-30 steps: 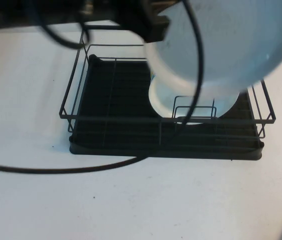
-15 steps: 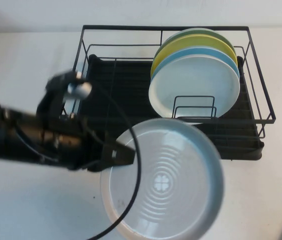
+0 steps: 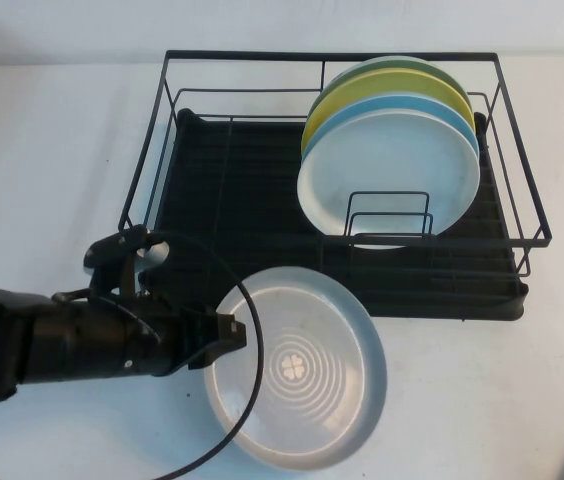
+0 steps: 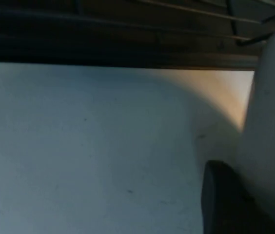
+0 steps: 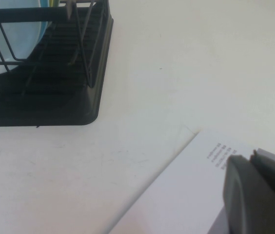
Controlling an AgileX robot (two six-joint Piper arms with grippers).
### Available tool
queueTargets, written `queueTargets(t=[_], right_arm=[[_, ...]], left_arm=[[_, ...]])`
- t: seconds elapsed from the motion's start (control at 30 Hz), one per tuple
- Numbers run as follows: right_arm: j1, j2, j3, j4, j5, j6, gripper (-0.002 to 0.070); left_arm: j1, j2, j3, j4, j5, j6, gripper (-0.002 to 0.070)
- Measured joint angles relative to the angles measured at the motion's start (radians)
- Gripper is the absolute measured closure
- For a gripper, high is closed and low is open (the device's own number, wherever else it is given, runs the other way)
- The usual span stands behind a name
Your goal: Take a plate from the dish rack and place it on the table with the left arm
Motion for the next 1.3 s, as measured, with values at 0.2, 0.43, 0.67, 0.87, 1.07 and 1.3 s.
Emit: queueTargets(t=[0.2, 0.43, 0.67, 0.87, 1.07, 1.3], right_arm=[[0.000, 0.000, 0.000, 0.000, 0.000, 0.000, 0.0694], [0.000, 0.000, 0.000, 0.000, 0.000, 0.000, 0.0694], [0.000, 0.000, 0.000, 0.000, 0.000, 0.000, 0.0694], [0.000, 0.000, 0.000, 0.000, 0.000, 0.000, 0.0694], [0.000, 0.000, 0.000, 0.000, 0.000, 0.000, 0.0694], [0.000, 0.000, 0.000, 0.000, 0.000, 0.000, 0.0694]], left_arm=[[0.000, 0.064, 0.000, -0.057, -0.074, 0.075, 0.0304], [0.001, -0.002, 0.000, -0.035, -0.146, 0.149, 0.0251], [0.005, -0.328, 0.000, 0.185, -0.159, 0.060, 0.0526], [0.005, -0.632, 0.049, 0.419, -0.136, -0.078, 0.0664], [0.005, -0.904, 0.206, 0.521, -0.146, -0.132, 0.0675], [0.005, -1.039, 0.339, 0.549, -0.094, -0.136, 0.0675]])
